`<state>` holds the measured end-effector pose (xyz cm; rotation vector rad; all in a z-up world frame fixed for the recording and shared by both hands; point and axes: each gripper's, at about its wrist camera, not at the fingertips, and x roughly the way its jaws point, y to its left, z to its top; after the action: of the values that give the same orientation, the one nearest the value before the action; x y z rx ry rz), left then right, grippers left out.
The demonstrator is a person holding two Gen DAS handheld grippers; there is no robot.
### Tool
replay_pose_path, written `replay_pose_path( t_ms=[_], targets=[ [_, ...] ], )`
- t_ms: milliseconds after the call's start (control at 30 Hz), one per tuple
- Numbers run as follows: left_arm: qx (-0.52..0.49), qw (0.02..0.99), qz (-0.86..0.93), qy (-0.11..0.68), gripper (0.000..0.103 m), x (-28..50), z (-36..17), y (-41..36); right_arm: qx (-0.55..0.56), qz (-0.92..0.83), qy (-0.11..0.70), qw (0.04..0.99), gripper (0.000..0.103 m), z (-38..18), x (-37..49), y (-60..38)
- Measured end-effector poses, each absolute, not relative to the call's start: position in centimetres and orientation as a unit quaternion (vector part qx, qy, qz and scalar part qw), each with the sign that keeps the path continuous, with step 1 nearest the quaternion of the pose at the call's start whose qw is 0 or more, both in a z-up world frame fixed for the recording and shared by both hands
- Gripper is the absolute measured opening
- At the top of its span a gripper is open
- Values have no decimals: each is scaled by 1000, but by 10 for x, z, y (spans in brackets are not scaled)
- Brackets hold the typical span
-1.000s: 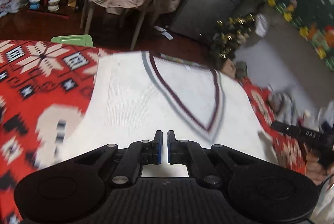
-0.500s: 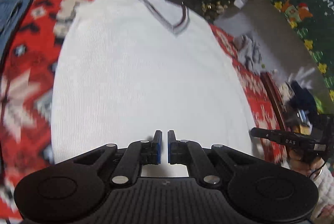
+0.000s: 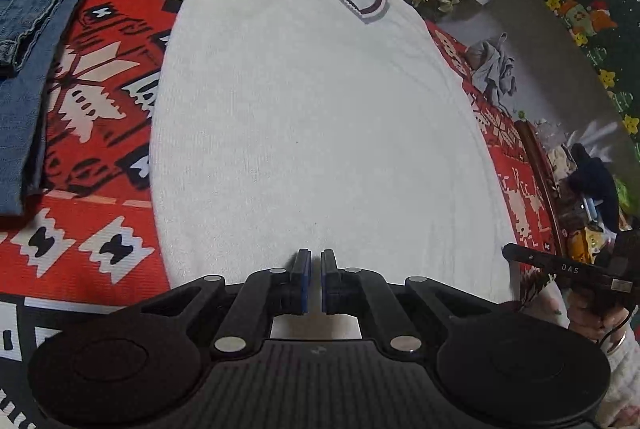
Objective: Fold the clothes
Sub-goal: 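Move both grippers to the ribbed hem of the cream vest, then grasp the ribbed vest hem with both grippers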
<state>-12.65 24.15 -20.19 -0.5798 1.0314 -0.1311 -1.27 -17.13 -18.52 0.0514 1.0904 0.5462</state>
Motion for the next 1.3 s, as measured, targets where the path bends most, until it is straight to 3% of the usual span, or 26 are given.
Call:
replay_pose_path(
  t_ms=[367, 767, 933, 967, 1067, 1300],
  targets=[
    [-281, 836, -37, 470, 3, -141, -204, 231, 11, 244, 497, 832, 11, -187, -26, -160],
    [-294, 839, -26, 458, 3, -182, -196, 218, 83, 219, 499, 834, 12, -182, -52, -192],
    [-336, 829, -32, 447, 5, -206, -193, 229, 119, 224, 515, 819, 24, -180, -73, -217],
    [-345, 826, -37, 445, 6, -211, -194, 231, 126, 225, 518, 816, 25, -180, -77, -222],
    [-368, 813, -41, 449, 30, -223, -198, 236, 170, 224, 540, 793, 29, -187, -81, -238],
    [-422, 783, -41, 454, 35, -237, -211, 252, 228, 243, 568, 752, 45, -201, -96, -260]
  ],
)
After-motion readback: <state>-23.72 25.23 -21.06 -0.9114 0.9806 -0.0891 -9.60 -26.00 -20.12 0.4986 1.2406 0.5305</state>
